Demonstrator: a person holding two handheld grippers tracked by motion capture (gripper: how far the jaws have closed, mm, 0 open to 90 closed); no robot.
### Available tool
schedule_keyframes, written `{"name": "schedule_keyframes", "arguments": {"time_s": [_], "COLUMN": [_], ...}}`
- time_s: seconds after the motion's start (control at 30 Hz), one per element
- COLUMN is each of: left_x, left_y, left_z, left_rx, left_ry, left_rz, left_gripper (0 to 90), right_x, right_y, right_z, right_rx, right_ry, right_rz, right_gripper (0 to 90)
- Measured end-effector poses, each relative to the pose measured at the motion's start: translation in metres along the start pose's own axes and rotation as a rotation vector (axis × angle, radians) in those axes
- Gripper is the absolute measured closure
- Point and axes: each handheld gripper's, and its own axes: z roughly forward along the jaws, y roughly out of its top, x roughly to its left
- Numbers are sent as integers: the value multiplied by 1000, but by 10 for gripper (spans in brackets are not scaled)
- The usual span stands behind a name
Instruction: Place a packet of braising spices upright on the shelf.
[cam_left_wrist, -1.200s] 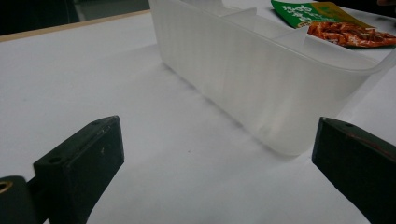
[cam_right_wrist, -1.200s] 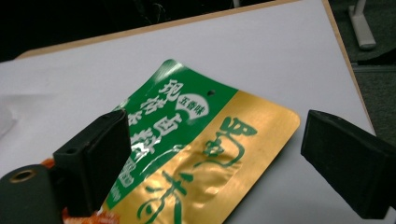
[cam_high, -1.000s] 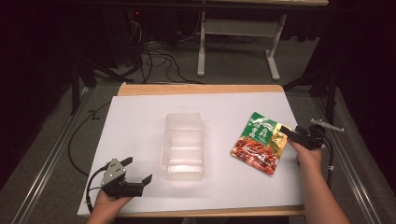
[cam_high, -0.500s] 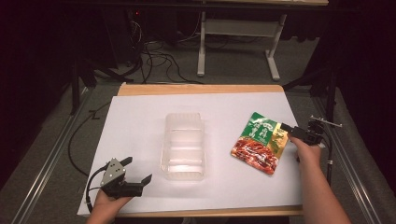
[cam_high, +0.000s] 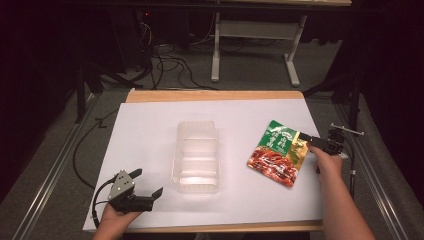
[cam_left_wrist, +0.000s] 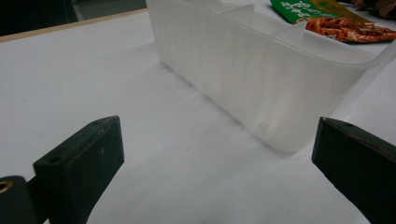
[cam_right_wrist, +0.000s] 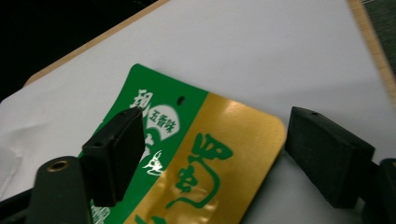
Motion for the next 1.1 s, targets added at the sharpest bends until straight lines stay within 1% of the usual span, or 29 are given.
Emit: {"name": "schedule_keyframes", "arguments": {"time_s": [0.03, 0.07, 0.1, 0.13, 0.2, 0.23, 0.27, 0.3, 0.33, 0.37, 0.4, 0.47, 0.57, 0.6, 0.73, 0.77, 0.93, 1.03, 1.07, 1.1], "left_x": [0, 0, 0, 0, 0, 0, 0, 0, 0, 0, -1, -1, -1, -1, -1, -1, -2, -2, -2, -2], "left_y": [0, 0, 0, 0, 0, 0, 0, 0, 0, 0, 0, 0, 0, 0, 0, 0, 0, 0, 0, 0], "left_z": [0, 1, 1, 0, 0, 0, 0, 0, 1, 1, 1, 1, 2, 2, 2, 2, 2, 2, 2, 2], "left_rx": [3, 4, 4, 2, 0, 0, 0, 1, 3, 3, 3, 4, 2, 5, 4, 4, 3, 4, 7, 7], "left_ry": [0, -2, -3, -2, -4, -5, -5, -6, -10, -10, -12, -12, -13, -13, -16, -18, -18, -20, -22, -22], "left_rz": [3, 3, 3, 3, 1, 3, 3, 3, 5, 5, 5, 5, 5, 6, 6, 6, 8, 8, 10, 10], "left_gripper": [28, 28, 28, 28, 28, 28, 28, 28, 28, 28, 28, 28, 28, 28, 28, 28, 28, 28, 28, 28], "right_x": [3, 3, 2, 2, 1, 2, 2, 3, 6, 6, 8, 9, 11, 12, 14, 13, 11, 11, 9, 9], "right_y": [-1, -1, -1, -1, -2, -3, -3, -4, -5, -5, -7, -8, -8, -8, -8, -8, -10, -11, -12, -12], "right_z": [1, 1, 0, 0, -2, -5, -5, -6, -8, -8, -8, -10, -11, -12, -14, -14, -11, -10, -6, -6], "right_rx": [5, 5, 3, 3, -19, -32, -32, -37, -44, -44, -48, -48, -46, -46, -38, -36, -22, -9, 10, 10], "right_ry": [-11, -11, 3, 3, 29, 50, 50, 56, 73, 73, 101, 113, 113, 122, 122, 114, 95, 89, 74, 74], "right_rz": [-15, -15, -2, -2, 10, 8, 8, -2, -22, -22, -29, -31, -42, -46, -46, -54, -42, -32, -23, -23], "right_gripper": [224, 224, 248, 248, 287, 314, 314, 324, 345, 345, 361, 368, 368, 380, 388, 388, 380, 357, 318, 318]}}
